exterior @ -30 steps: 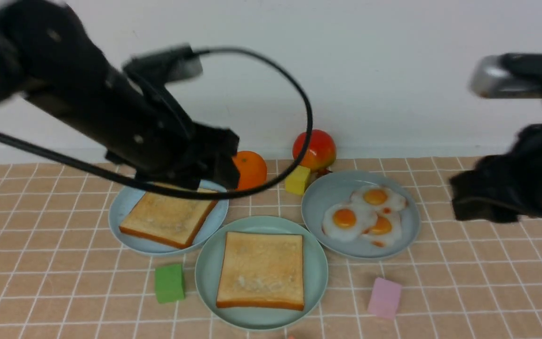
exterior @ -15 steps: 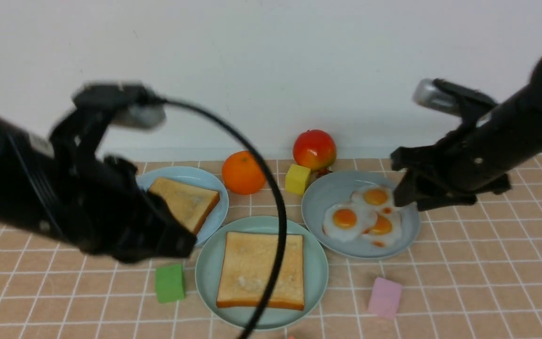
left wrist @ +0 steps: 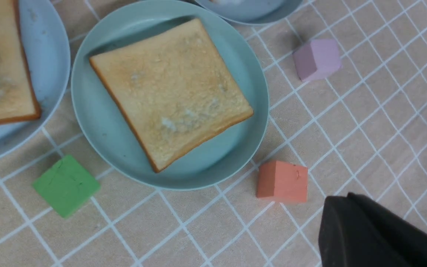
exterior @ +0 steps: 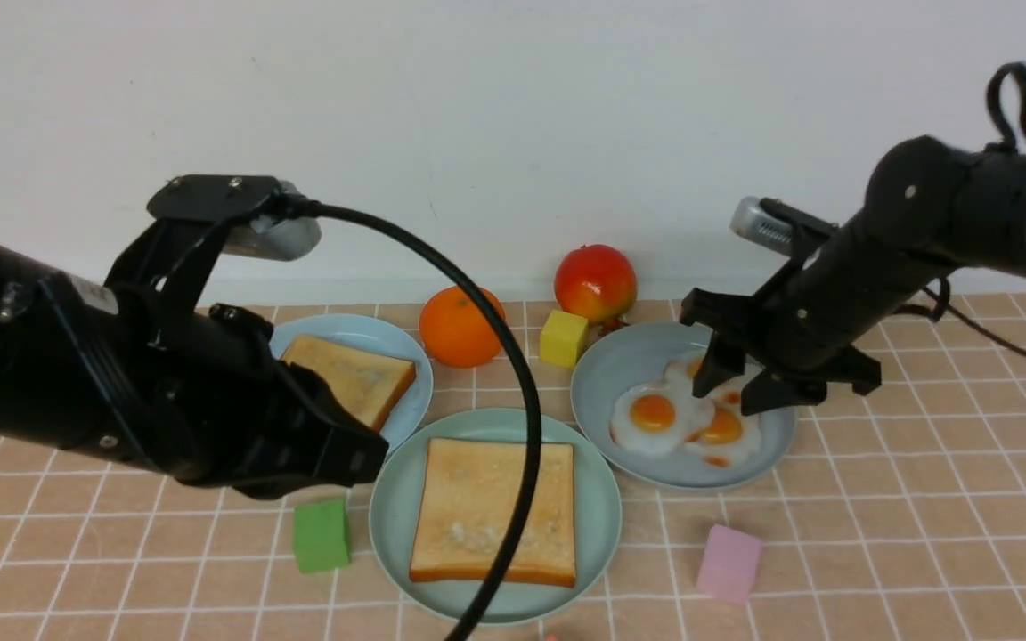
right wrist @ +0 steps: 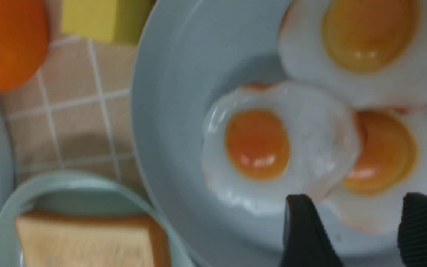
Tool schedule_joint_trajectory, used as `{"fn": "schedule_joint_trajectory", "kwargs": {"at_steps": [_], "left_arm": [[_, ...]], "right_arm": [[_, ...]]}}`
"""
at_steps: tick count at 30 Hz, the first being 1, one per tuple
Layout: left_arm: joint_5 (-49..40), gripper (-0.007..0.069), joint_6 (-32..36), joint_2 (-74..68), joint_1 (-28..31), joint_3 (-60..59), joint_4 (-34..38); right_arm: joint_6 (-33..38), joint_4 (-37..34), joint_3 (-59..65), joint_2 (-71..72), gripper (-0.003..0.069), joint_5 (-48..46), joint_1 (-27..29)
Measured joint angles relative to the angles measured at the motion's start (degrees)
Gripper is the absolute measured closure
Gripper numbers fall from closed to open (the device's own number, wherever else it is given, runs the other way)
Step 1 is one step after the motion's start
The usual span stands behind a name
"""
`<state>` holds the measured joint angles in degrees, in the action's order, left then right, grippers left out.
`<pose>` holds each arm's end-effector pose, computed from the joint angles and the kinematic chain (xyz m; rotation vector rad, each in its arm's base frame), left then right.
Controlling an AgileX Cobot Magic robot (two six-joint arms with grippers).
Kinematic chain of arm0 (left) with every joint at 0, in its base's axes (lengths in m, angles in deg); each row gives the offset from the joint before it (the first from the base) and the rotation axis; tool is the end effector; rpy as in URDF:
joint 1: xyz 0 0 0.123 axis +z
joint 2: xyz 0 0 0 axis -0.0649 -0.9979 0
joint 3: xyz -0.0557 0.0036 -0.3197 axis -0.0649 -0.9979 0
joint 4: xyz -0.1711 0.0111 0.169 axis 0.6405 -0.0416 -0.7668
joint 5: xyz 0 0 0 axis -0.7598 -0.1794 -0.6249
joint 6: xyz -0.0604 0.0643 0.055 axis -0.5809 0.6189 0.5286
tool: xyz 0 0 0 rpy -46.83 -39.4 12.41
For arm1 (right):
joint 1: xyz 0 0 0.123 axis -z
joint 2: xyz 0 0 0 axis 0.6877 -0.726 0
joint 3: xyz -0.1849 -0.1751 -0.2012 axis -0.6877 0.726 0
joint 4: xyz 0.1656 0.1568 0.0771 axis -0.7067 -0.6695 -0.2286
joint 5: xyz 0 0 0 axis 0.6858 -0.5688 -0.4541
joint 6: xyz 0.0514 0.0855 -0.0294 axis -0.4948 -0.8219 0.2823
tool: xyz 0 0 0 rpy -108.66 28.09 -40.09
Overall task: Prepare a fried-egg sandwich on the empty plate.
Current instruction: Use the right arm to grab a fried egg
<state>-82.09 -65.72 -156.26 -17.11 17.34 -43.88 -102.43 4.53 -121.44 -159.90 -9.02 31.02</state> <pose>0.1958 -0.1177 0.3505 0.5978 2.3771 -0.6558 0.4223 0.1215 0.2270 0.3720 2.7587 0.5775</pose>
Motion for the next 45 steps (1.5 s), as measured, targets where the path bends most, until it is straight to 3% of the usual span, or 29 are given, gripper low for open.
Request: {"fn": "schedule_joint_trajectory", "kwargs": {"at_steps": [8, 12, 14, 19, 20, 37, 43, 45], "left_arm": [[0.0, 0.0638, 0.0, -0.4, 0.0, 0.0, 0.4], [0.3, 0.0638, 0.0, -0.4, 0.0, 0.0, 0.5], [0.3, 0.0638, 0.0, -0.4, 0.0, 0.0, 0.5], [0.3, 0.0638, 0.0, -0.4, 0.0, 0.0, 0.5], [0.3, 0.0637, 0.0, -0.4, 0.0, 0.0, 0.5], [-1.5, 0.063, 0.0, -0.4, 0.0, 0.0, 0.5], [-2.2, 0.0626, 0.0, -0.4, 0.0, 0.0, 0.5], [-2.6, 0.0624, 0.0, -0.4, 0.0, 0.0, 0.5]], "right_arm": [[-1.6, -1.8, -0.4, -4.9, 0.0298, 4.8, 0.3], [-1.6, -2.9, -0.8, -5.6, 0.0342, 5.4, 0.4], [-1.6, -3.0, -0.9, -5.9, 0.04, 5.6, 0.4], [-1.6, -3.8, -0.9, -6.0, 0.0648, 5.6, 0.5], [-1.6, -3.8, -0.9, -6.0, 0.0662, 5.6, 0.5], [0.6, -3.5, -0.3, -2.1, 0.0664, 3.6, 0.9], [0.6, -0.7, -0.3, -2.1, 0.061, 3.8, 0.9], [0.7, -0.1, -0.3, -2.1, 0.0553, 4.7, 0.9]]}}
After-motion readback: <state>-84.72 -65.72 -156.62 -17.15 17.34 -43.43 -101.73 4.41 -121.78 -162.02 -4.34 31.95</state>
